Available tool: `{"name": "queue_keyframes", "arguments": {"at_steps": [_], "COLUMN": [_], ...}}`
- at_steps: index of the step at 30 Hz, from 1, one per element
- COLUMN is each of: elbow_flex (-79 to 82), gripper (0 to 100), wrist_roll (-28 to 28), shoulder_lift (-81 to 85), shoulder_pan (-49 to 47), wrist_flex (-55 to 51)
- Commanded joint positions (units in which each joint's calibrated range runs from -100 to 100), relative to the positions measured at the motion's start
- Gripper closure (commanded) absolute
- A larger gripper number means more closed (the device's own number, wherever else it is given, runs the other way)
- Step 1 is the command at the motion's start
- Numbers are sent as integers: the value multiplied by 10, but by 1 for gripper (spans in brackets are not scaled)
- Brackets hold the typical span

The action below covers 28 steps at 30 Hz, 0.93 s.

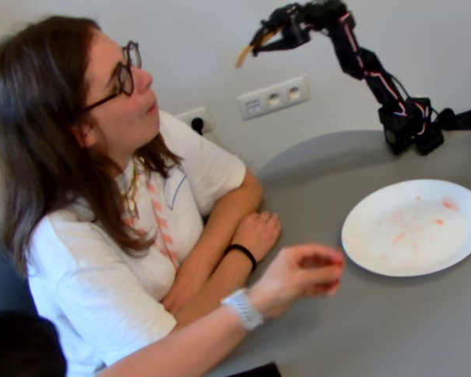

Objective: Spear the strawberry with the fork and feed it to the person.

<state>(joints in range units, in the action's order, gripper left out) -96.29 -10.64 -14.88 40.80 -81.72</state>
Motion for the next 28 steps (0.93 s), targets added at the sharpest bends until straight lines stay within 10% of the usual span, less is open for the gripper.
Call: {"name": "queue_keyframes", "arguments": {"at_steps": [1, 11, 28], "elbow_flex": [-10, 26, 1018], "gripper": [99, 99, 99], "wrist_roll": [2, 53, 52], "shoulder_lift": [94, 430, 1144], "shoulder_pan": [-27, -33, -367], "wrist_flex": [-176, -183, -43]}}
